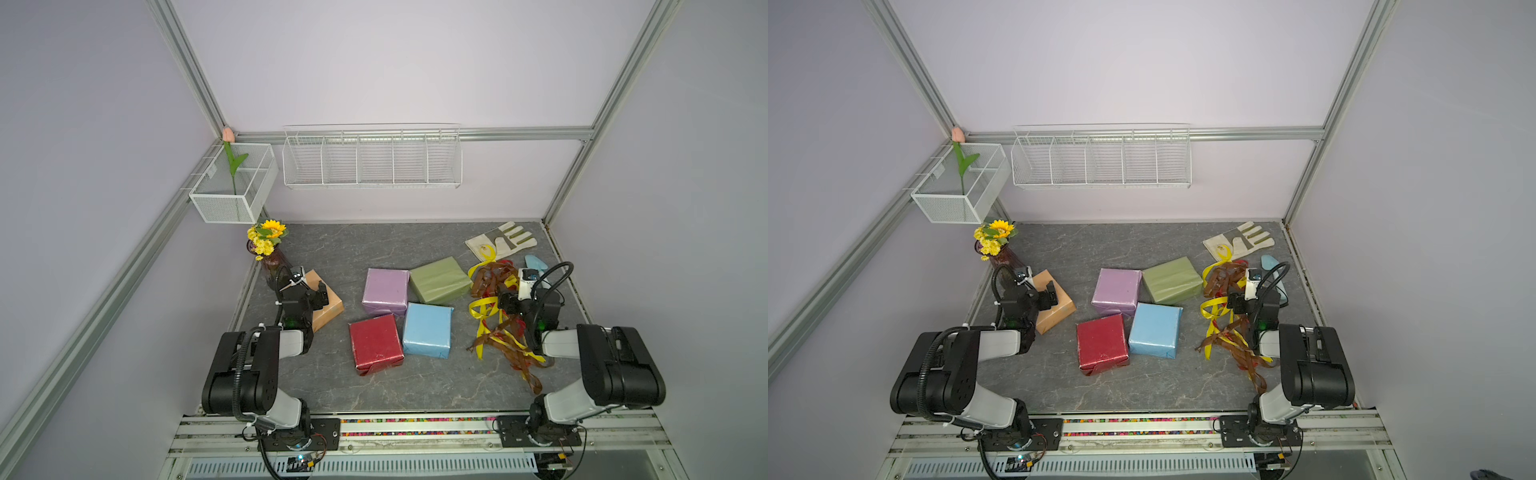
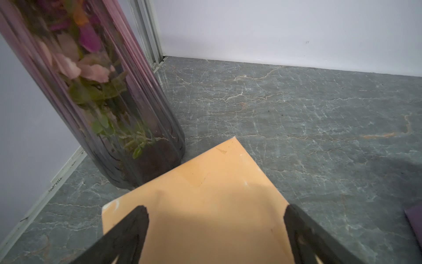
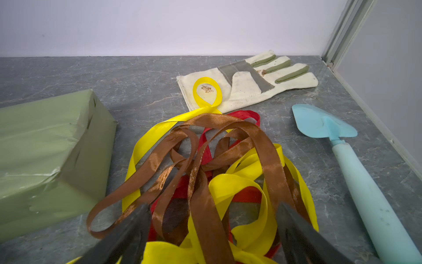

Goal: Untie the ribbon bows on the gift boxes
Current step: Reset both arms

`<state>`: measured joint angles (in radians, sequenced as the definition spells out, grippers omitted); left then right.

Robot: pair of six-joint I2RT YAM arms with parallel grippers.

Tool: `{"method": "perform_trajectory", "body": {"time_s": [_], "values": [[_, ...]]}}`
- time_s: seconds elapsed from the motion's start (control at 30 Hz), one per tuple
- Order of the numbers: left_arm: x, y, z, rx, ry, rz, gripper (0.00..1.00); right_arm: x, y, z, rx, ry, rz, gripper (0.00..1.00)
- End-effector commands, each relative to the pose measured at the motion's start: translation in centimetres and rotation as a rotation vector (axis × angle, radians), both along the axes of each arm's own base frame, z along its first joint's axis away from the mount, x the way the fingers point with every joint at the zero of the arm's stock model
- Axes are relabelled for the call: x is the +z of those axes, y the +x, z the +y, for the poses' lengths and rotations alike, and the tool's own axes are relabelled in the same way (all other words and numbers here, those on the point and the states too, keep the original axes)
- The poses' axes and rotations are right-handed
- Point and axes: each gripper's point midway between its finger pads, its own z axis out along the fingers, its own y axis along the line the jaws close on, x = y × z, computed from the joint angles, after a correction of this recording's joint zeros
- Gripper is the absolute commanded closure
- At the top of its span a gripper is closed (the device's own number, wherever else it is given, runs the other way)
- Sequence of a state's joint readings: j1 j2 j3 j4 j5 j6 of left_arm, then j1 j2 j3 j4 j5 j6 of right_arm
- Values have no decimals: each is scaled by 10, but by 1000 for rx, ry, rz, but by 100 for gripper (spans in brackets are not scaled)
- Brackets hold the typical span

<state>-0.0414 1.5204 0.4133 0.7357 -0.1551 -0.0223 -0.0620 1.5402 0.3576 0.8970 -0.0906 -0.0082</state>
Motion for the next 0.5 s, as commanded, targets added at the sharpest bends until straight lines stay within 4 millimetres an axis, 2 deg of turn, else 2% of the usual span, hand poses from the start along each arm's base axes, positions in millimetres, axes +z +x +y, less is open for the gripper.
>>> {"method": "perform_trajectory", "body": {"time_s": [0.0,0.47], "values": [[16,8,0,-3,-12,-51,3,9,4,0,-2,-24,-40,12],[17,8,0,-3,-12,-52,3,8,6,1,-17,-44,-31,12]]}}
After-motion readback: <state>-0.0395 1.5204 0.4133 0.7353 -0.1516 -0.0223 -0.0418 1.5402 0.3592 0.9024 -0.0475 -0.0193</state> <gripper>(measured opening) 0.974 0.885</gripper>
